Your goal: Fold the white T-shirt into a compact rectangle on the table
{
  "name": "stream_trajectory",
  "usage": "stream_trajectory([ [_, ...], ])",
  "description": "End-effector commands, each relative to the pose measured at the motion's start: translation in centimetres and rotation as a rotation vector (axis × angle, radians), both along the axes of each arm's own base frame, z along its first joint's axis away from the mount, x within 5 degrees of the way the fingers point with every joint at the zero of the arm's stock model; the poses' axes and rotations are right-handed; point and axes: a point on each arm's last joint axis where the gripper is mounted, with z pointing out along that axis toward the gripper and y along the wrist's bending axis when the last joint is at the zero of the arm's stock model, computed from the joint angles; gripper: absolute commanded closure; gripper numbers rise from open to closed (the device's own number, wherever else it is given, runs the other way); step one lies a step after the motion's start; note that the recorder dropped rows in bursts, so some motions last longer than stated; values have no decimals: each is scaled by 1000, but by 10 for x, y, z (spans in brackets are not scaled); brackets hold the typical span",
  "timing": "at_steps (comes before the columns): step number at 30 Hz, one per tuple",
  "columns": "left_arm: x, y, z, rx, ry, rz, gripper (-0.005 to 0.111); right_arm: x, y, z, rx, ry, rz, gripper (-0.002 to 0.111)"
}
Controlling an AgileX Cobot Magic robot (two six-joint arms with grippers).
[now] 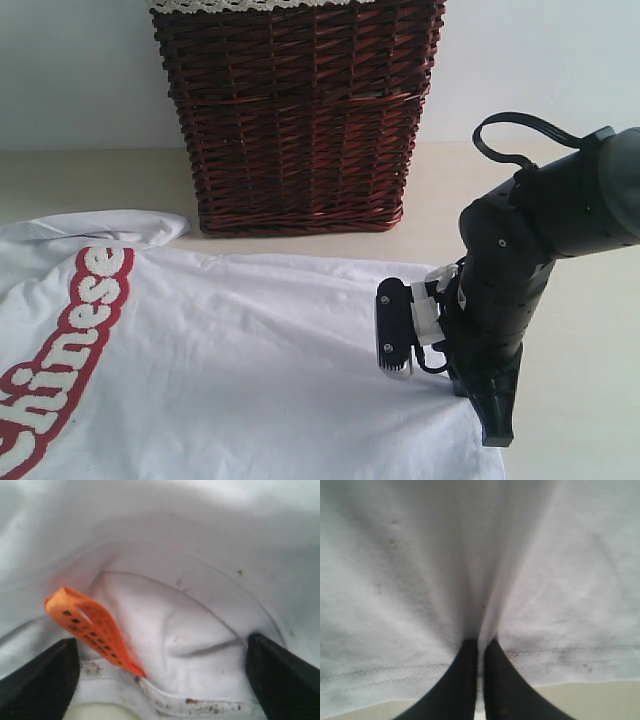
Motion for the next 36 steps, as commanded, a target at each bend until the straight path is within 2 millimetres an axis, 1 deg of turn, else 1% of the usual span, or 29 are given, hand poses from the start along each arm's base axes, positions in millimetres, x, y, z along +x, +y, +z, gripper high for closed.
stream_trajectory([
  [1,3,3,-3,25,-46,-1,21,1,-2,-5,-17,13,1,108],
  [3,3,3,-3,25,-47,-1,27,1,-2,-5,-17,13,1,108],
  [5,3,3,-3,26,-48,-5,41,1,-2,-5,-17,13,1,108],
  [7,2,3,-3,21,-38,-6,64,1,-2,-5,-17,13,1,108],
  [8,2,2,-3,20,-34,-6,85,1,-2,-5,-17,13,1,108],
  [9,2,2,-3,17,-30,-7,96,1,-2,-5,-17,13,1,108],
  [10,1,2,-3,16,-25,-7,105,1,-2,-5,-17,13,1,108],
  [12,1,2,-3,15,-21,-5,107,1,-2,-5,-15,10,1,108],
  [20,2,-1,-3,-17,-28,66,107,1,-2,-5,-15,10,1,108],
  [22,2,-1,-3,-21,-20,113,107,1,-2,-5,-15,10,1,108],
  [31,5,-1,-2,-28,-56,138,107,2,-2,-5,-16,7,5,108],
  [36,3,-2,-2,-40,-32,138,107,2,-2,-5,-16,7,5,108],
])
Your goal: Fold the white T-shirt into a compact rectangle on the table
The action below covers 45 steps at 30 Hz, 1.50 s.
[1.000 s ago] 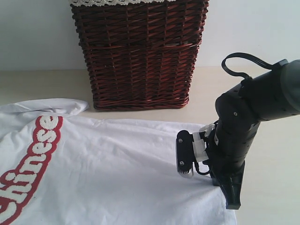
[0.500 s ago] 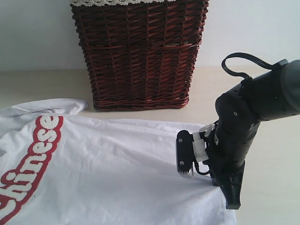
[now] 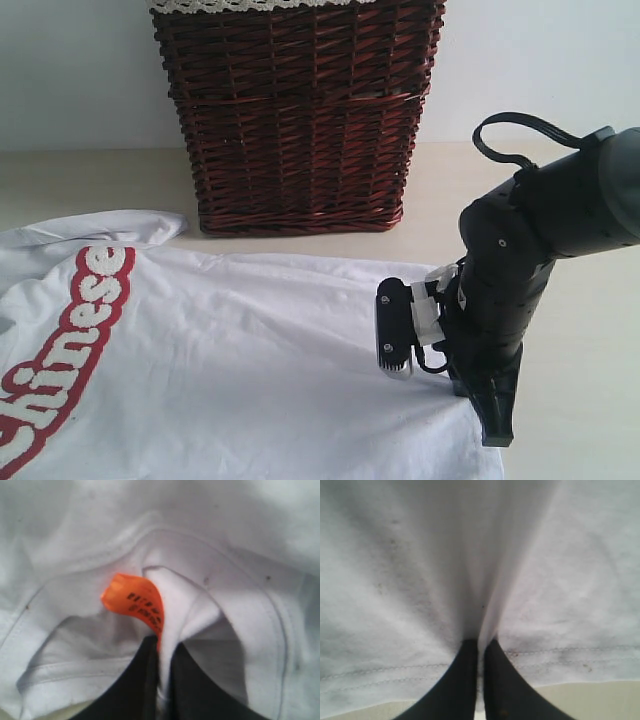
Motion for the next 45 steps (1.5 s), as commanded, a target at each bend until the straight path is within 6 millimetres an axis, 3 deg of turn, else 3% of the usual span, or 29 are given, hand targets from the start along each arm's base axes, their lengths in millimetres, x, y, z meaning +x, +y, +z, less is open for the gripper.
stream_trajectory([
  [1,-2,-2,-3,-27,18,41,107,2,-2,-5,-16,8,6,108],
  [11,0,-5,-1,-65,5,104,107,4,-2,-3,-25,-5,25,108],
  [14,2,-9,9,-111,-45,127,107,10,1,6,-21,-20,22,108],
  [19,1,-16,45,-161,-141,156,107,17,3,31,-6,-68,-37,108],
  [25,-15,-22,107,-151,-266,198,107,17,-14,81,47,-228,-140,108],
  [31,-45,-29,170,-77,-430,219,107,6,-51,146,177,-405,-343,108],
  [37,-70,-36,209,-60,-562,253,107,-31,-81,210,275,-587,-436,108],
  [45,-99,-46,256,-131,-810,440,107,-83,-112,252,236,-747,-480,108],
])
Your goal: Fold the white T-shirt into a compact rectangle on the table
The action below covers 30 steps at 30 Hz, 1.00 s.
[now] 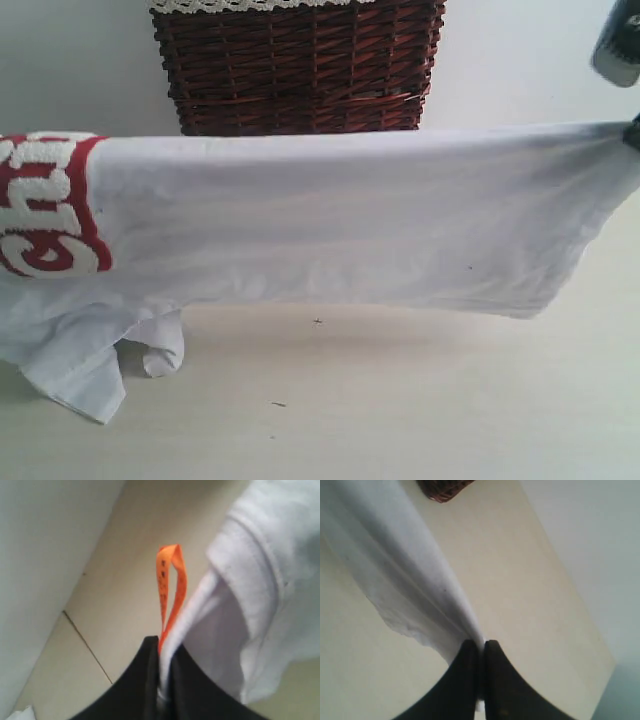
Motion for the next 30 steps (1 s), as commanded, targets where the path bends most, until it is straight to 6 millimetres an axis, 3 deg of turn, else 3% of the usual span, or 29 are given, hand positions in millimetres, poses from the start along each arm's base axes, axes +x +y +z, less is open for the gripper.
stream_trajectory([
  [1,-16,-4,30,-89,-187,146,107,-25,-19,20,-29,-73,-80,108],
  [12,-79,-27,87,-296,-530,272,107,-63,-33,41,54,-179,-122,108],
  [15,-92,-31,87,-272,-502,265,107,-65,-31,41,99,-175,-121,108],
  [23,-105,-40,71,-283,-294,249,107,-67,-26,39,157,-139,-103,108],
  [30,-133,-32,83,-266,-399,443,107,-69,-26,37,171,-111,-105,108],
])
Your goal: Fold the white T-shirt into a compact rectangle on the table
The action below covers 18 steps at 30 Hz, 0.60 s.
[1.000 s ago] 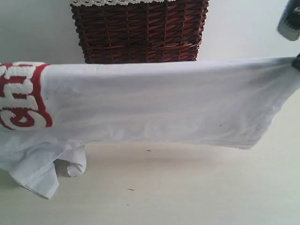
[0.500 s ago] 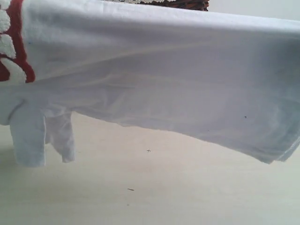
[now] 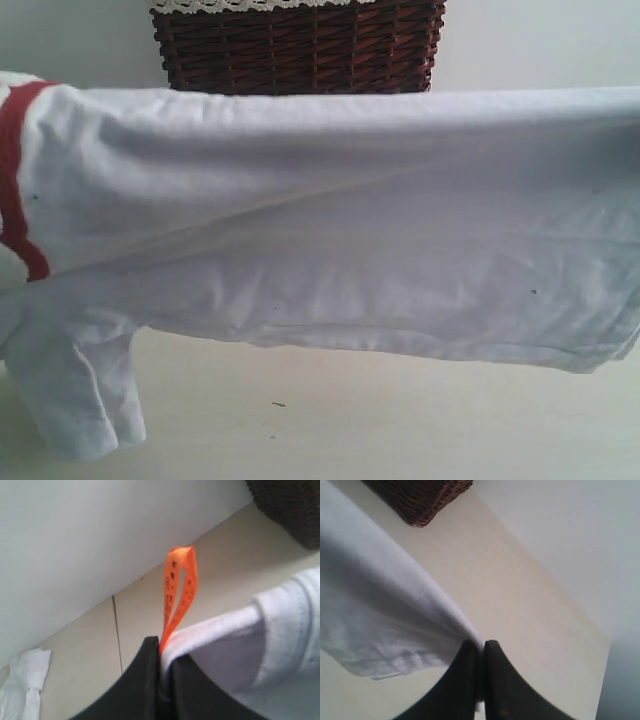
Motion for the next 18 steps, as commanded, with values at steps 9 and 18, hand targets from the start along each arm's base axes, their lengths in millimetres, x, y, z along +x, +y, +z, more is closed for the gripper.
stream_trajectory([
  [9,-72,-9,35,26,-149,159,107,-36,-5,7,105,15,36,108],
  [18,-84,-13,47,-34,-206,176,107,-59,-5,5,45,43,178,108],
])
